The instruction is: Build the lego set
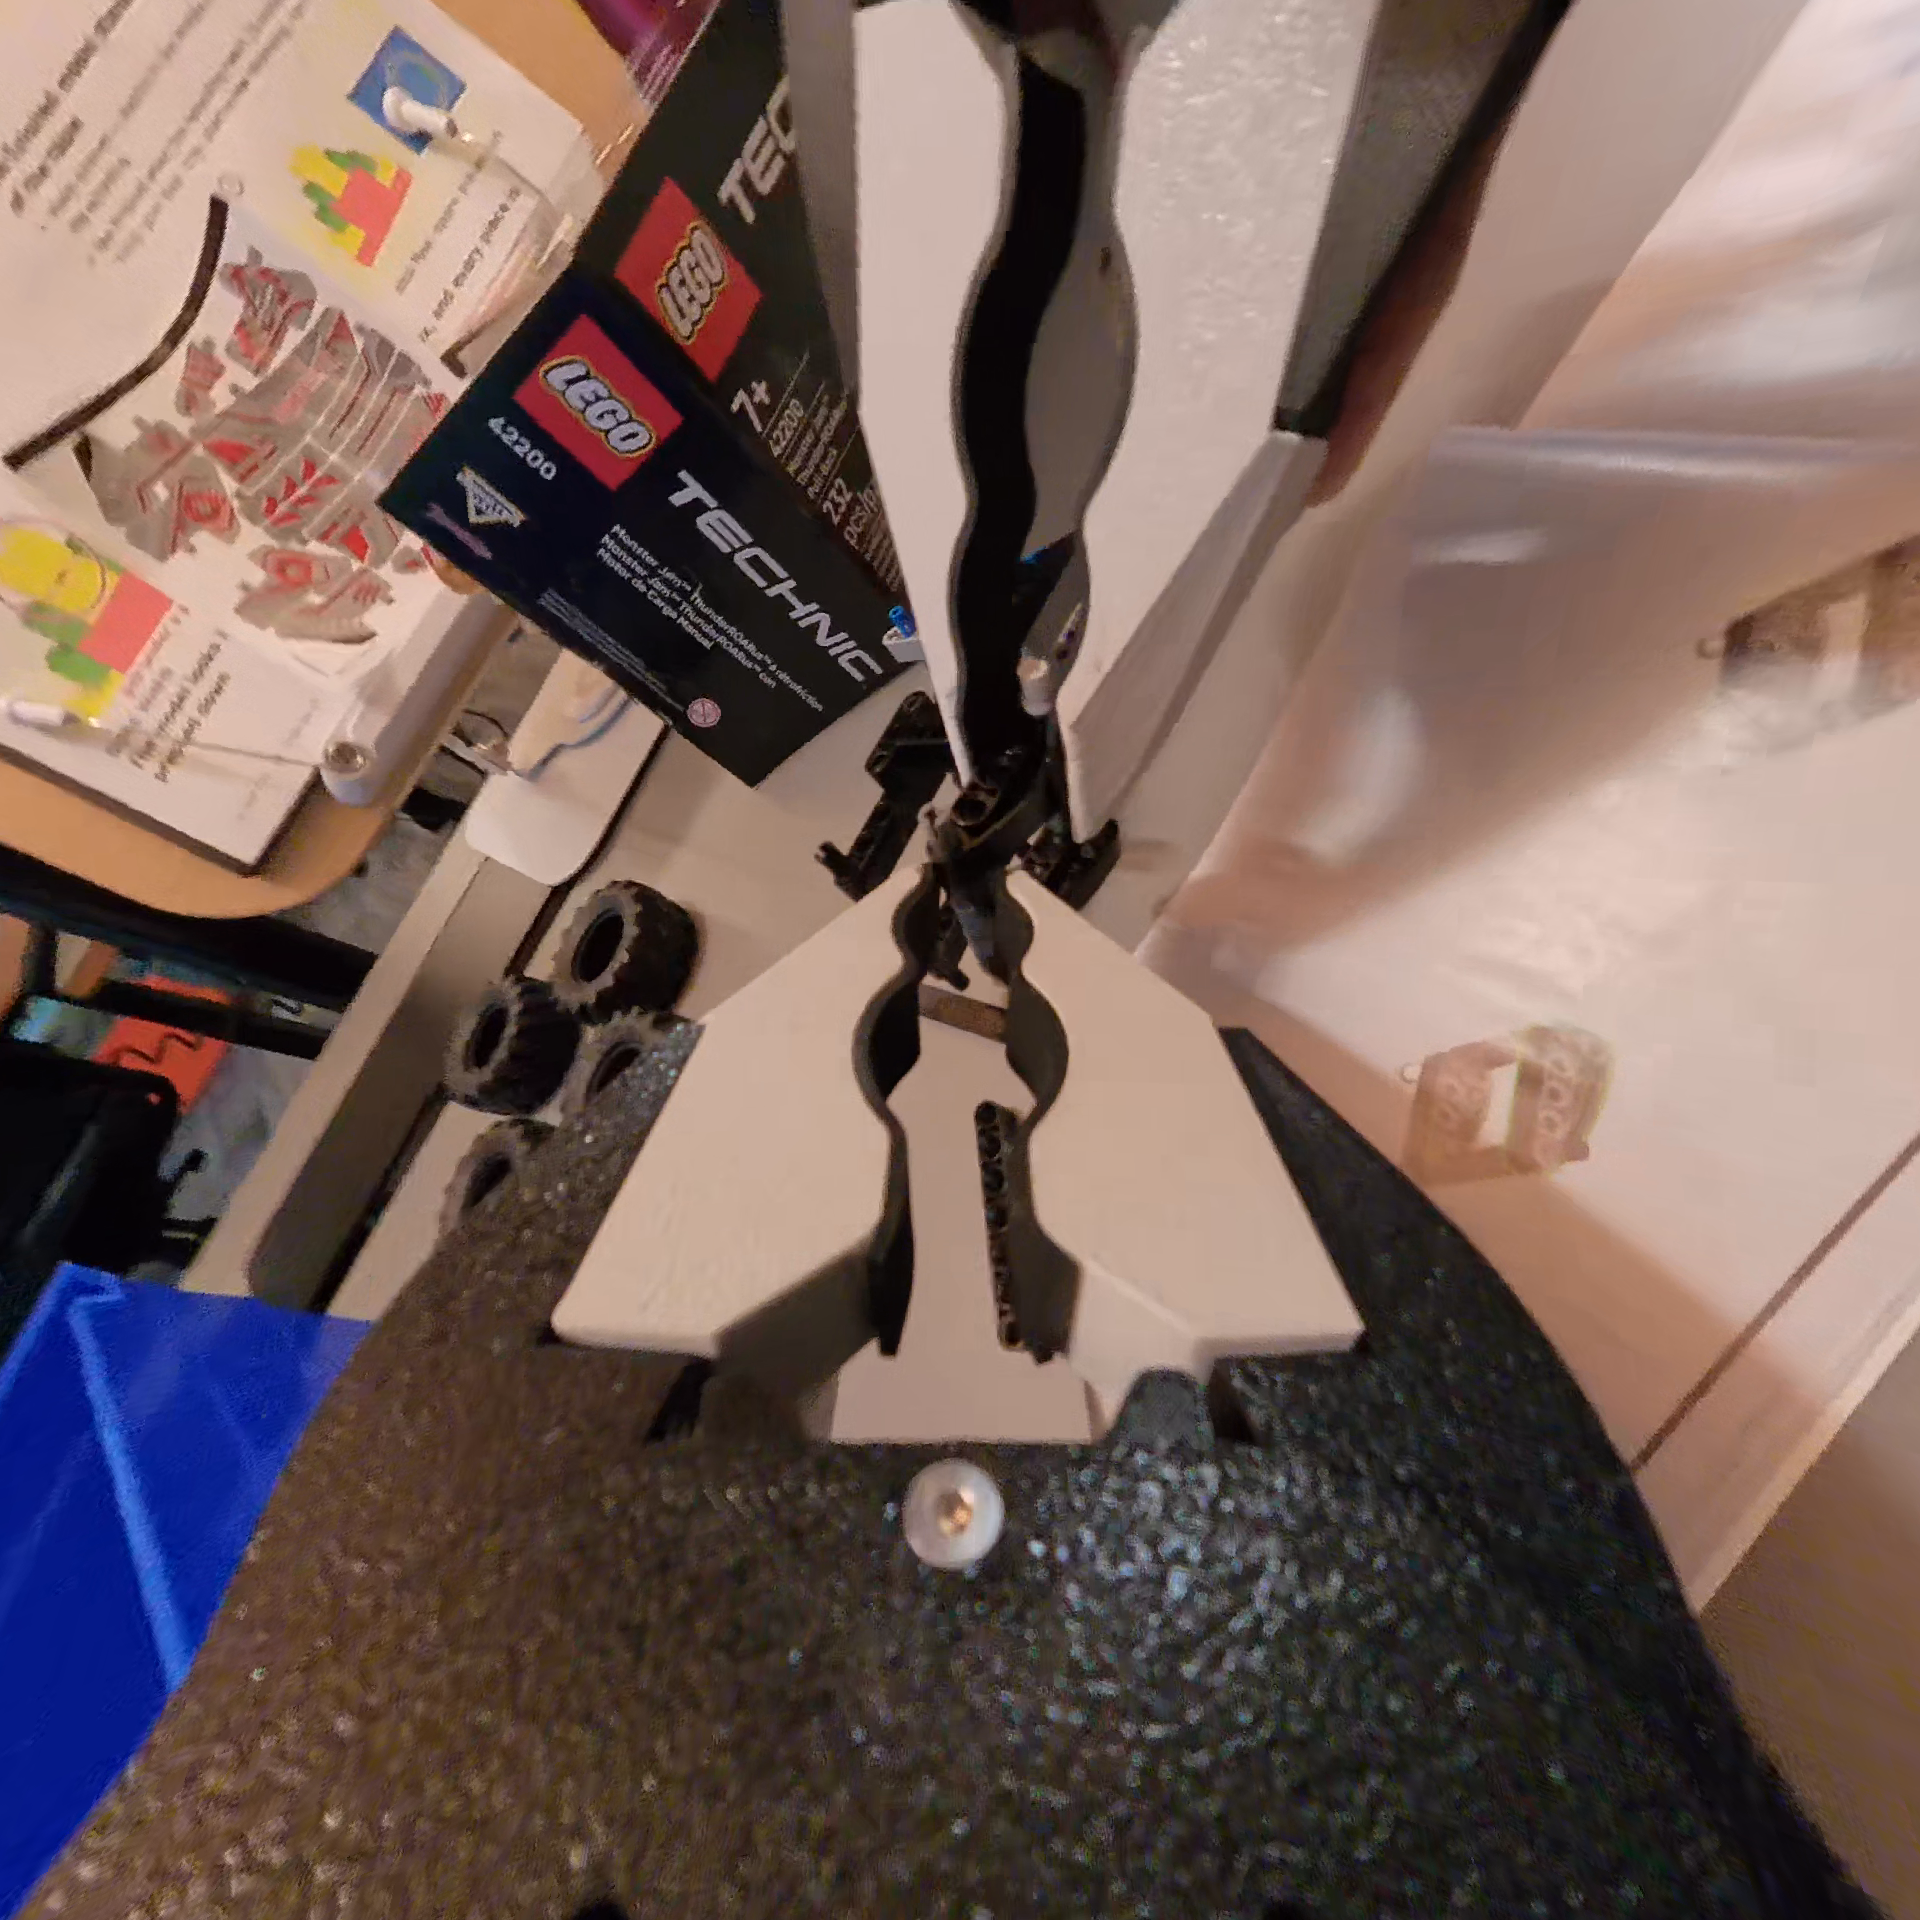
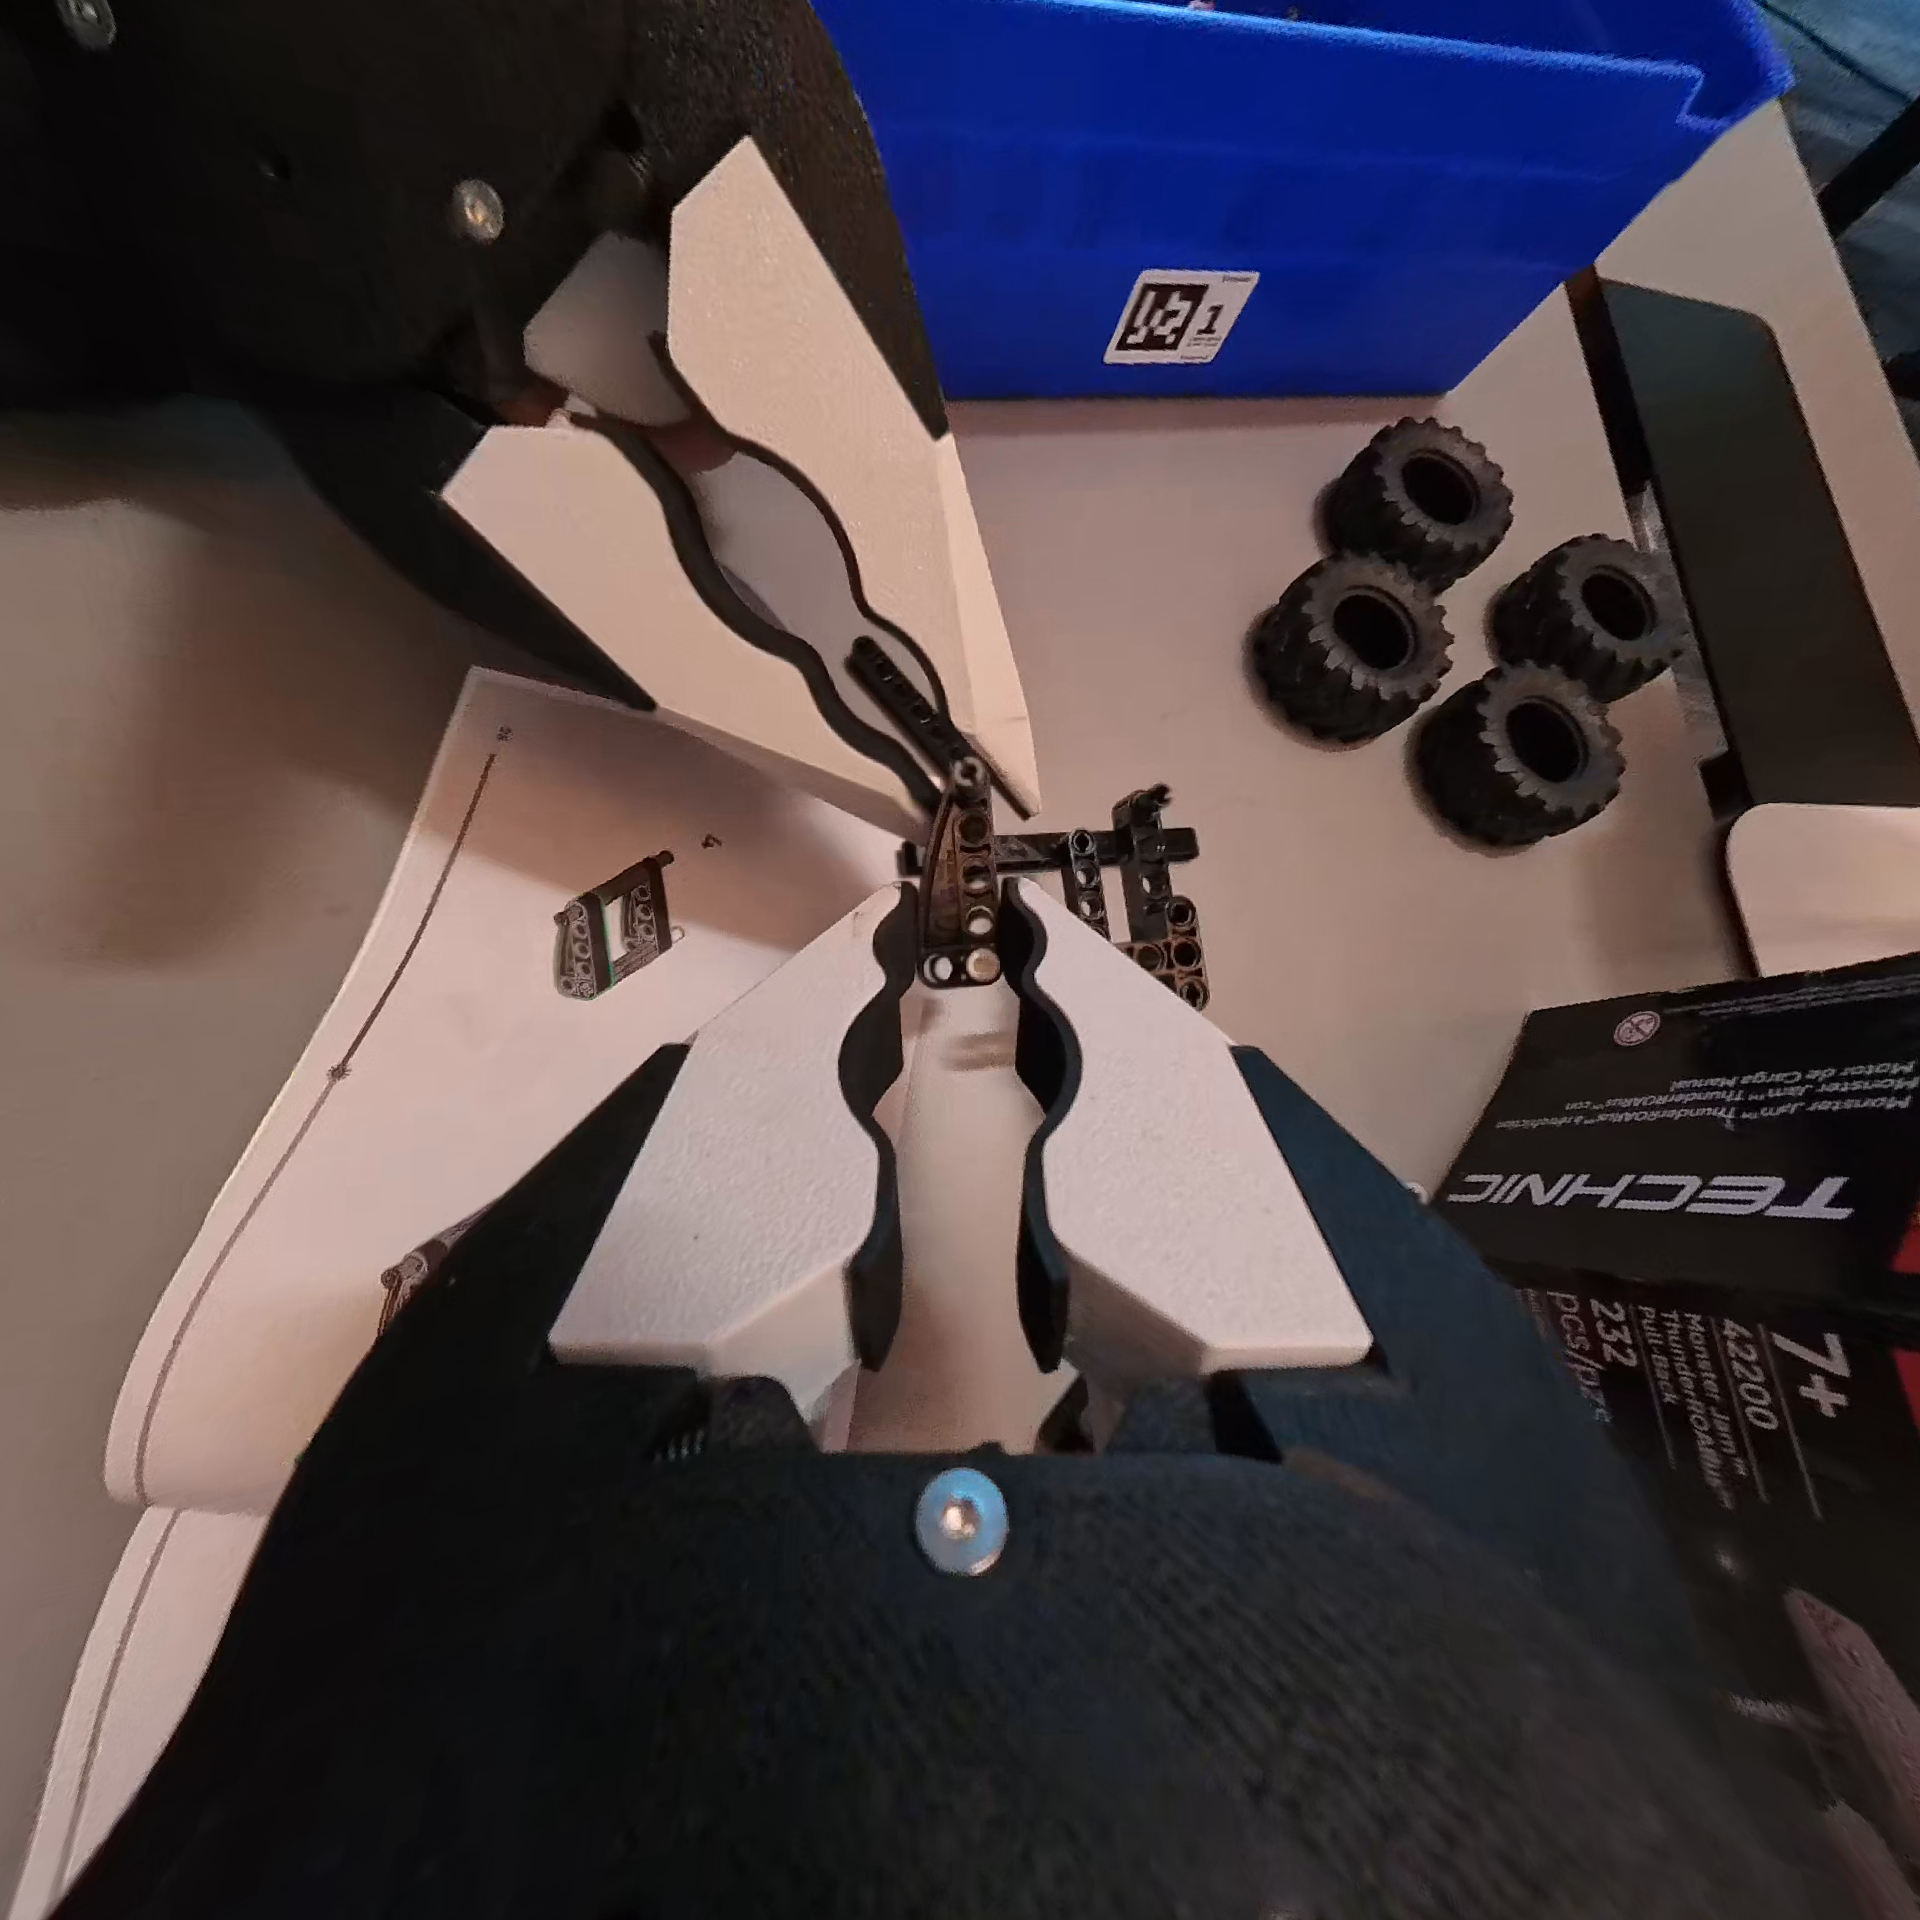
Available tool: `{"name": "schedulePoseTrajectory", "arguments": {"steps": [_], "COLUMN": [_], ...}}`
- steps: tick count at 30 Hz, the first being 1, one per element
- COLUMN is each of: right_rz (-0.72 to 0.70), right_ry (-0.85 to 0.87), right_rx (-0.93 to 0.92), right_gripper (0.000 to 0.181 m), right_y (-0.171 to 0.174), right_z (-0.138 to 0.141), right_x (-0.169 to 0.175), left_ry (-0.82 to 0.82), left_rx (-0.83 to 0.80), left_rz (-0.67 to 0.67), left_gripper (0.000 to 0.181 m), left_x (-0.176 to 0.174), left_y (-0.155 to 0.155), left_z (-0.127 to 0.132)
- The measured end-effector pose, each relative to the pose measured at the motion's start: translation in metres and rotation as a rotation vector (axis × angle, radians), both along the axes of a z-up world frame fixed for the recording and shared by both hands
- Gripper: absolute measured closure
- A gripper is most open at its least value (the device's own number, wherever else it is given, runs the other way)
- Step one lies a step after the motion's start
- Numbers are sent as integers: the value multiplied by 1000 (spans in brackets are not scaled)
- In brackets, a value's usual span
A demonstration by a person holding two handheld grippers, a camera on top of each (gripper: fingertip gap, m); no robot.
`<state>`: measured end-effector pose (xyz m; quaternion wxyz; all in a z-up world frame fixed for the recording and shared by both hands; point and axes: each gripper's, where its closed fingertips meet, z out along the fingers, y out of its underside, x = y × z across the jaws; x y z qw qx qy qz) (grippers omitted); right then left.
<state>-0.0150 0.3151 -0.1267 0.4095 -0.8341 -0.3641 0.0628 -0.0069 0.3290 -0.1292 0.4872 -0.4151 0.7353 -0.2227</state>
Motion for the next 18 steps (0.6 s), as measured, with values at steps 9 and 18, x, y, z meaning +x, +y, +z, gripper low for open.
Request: {"name": "schedulePoseTrajectory", "arguments": {"steps": [9,18], "right_rz": [-61,-112], "right_ry": [-88,-137], "right_rx": [85,236], "right_gripper": [160,139], "right_y": [0,4], "right_z": [5,12], "right_x": [17,38], "left_ry": [42,78], "left_rx": [-319,-349], "left_rz": [92,168], "left_gripper": [177,177], "left_x": [1,11], "left_y": [13,21], "left_z": [-13,-27]}}
